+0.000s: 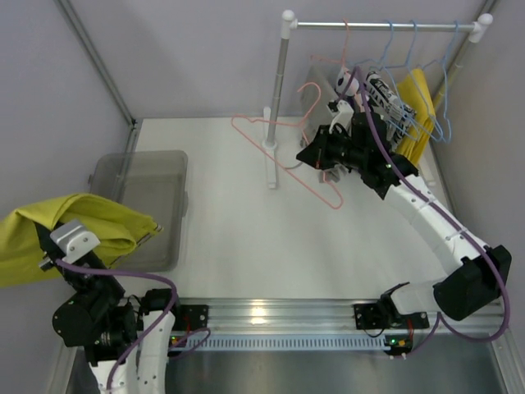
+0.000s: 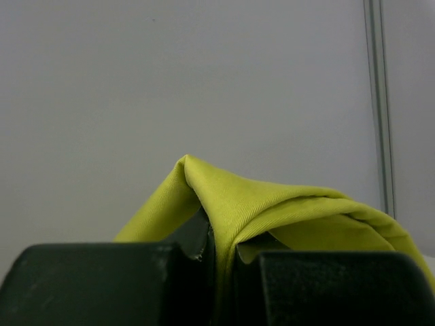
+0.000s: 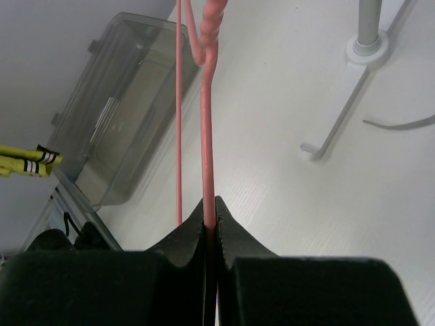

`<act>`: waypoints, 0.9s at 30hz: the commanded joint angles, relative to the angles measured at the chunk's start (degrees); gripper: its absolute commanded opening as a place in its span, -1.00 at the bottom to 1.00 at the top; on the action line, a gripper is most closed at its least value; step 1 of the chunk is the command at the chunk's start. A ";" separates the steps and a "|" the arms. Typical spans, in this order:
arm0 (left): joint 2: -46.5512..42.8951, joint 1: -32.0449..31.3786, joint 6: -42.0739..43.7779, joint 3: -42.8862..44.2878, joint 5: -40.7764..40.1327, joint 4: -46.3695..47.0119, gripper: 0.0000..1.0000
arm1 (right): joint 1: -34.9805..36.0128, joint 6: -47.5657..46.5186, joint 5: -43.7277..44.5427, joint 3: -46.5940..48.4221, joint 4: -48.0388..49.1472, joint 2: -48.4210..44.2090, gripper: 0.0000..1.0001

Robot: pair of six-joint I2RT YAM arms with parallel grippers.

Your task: Remove the trousers from the hanger

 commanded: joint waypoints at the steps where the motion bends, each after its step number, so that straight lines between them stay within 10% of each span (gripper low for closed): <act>1: 0.11 0.41 0.63 -0.20 4.07 3.50 -1.00 | 1.34 -1.05 -0.50 2.56 0.30 0.90 -1.00; 17: 20.57 0.41 -4.03 -12.32 20.47 4.19 -1.00 | 1.08 1.32 -3.05 4.76 0.13 5.03 -1.00; 27: 53.78 0.50 -14.46 -11.64 32.72 18.53 -1.00 | -0.42 1.59 -3.23 6.17 -1.54 4.24 -1.00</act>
